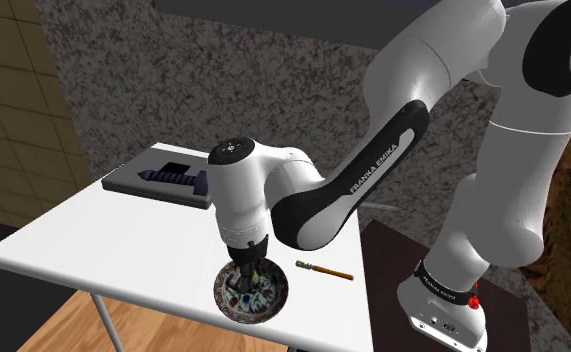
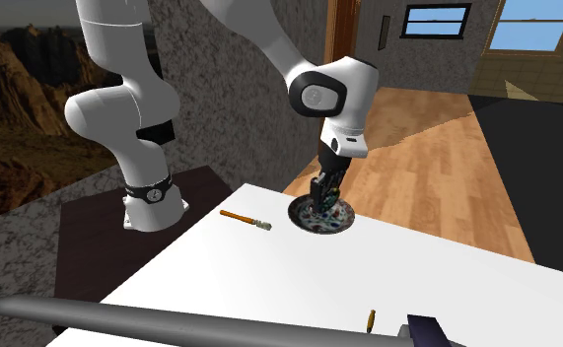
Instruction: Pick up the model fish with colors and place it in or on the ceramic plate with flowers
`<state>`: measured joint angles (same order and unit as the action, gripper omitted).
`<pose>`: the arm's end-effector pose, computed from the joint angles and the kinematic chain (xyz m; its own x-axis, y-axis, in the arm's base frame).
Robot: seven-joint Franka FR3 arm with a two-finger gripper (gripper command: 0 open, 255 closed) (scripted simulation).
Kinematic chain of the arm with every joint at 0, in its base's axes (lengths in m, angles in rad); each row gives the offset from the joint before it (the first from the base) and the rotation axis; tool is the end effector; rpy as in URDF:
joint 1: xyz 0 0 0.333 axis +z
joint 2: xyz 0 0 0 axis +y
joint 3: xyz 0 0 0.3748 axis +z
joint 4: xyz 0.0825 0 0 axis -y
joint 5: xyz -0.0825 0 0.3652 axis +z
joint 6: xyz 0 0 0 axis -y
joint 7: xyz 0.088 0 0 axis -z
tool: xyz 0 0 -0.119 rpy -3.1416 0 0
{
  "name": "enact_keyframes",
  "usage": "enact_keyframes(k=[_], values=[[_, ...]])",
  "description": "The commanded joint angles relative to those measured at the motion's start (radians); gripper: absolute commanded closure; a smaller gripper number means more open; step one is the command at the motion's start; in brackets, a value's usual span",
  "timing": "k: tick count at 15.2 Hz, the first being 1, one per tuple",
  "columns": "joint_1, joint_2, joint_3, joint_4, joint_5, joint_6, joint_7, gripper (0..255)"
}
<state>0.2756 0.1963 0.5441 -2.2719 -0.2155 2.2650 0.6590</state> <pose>0.3560 0.3643 0.3301 0.9479 0.2990 -0.1102 0.3123 -0.9405 0.1342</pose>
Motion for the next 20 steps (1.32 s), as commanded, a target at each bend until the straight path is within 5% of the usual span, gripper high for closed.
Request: enact_keyframes(k=[1, 3, 4, 9, 13, 20], values=[[0.0, 0.001, 0.0, 0.0, 0.0, 0.0, 0.0, 255], [0.0, 0.0, 0.0, 0.0, 0.0, 0.0, 0.0, 255], [0.0, 0.0, 0.0, 0.0, 0.0, 0.0, 0.0, 0], [0.0, 0.0, 0.0, 0.0, 0.0, 0.0, 0.0, 0], [-0.008, -0.075, 0.021, 0.059, 0.065, -0.119, -0.045, 0], [-0.007, -0.075, 0.02, 0.059, 0.065, -0.119, -0.045, 0]])
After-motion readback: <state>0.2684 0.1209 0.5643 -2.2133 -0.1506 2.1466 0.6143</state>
